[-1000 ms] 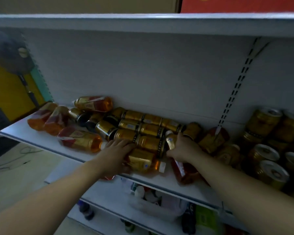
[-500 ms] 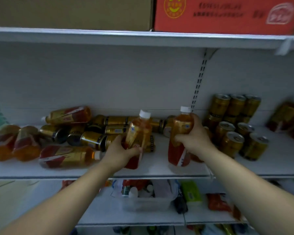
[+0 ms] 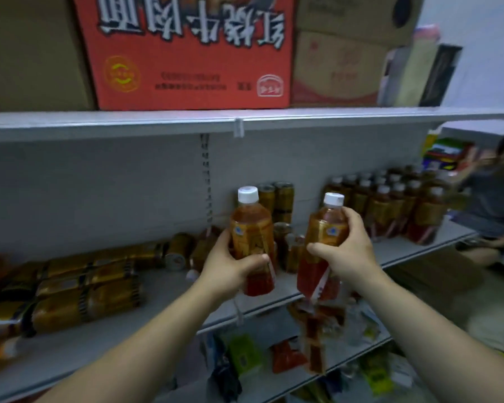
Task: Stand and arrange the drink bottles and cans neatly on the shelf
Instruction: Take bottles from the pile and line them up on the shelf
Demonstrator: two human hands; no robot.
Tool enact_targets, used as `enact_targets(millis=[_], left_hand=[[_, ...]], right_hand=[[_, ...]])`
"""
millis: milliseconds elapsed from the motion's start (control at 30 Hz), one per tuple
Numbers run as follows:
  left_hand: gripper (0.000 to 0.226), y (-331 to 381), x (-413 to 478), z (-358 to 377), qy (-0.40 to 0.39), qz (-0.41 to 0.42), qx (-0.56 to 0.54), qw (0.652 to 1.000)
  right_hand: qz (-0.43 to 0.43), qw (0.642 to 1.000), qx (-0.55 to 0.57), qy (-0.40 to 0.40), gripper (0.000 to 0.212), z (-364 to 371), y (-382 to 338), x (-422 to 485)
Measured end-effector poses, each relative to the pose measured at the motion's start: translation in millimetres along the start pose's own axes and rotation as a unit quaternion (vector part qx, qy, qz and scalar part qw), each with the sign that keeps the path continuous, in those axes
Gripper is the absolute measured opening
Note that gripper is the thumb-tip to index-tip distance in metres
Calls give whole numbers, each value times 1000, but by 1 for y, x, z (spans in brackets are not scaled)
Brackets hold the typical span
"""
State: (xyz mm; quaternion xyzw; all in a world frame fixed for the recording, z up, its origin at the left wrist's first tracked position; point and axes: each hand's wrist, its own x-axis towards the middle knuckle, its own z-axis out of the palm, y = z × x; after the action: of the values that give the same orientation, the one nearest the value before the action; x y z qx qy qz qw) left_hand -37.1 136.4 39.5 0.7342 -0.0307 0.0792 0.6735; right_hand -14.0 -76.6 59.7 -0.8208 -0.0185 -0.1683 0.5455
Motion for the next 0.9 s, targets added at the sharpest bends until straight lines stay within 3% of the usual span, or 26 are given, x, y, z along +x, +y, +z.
enact_targets(millis=[133,400,533,700,900], left_hand=[[68,5,22,96,-17,12,-3,1000],[60,-18,63,237,-10,-49,-10,999],[53,-32,80,269,-4,-75,12,997],[61,-57,120,298,-1,-75,40,996],[68,-84,181,349,-52,-55,72,995]], right_hand=[[-2,999,-27,26,88,-86,35,22],[7,997,-73,15,90,-206,102,65],[11,998,-69,0,90,-225,128,93],[29,997,-67,-12,89,-219,170,143],[45,996,-62,-43,86,-213,218,214]])
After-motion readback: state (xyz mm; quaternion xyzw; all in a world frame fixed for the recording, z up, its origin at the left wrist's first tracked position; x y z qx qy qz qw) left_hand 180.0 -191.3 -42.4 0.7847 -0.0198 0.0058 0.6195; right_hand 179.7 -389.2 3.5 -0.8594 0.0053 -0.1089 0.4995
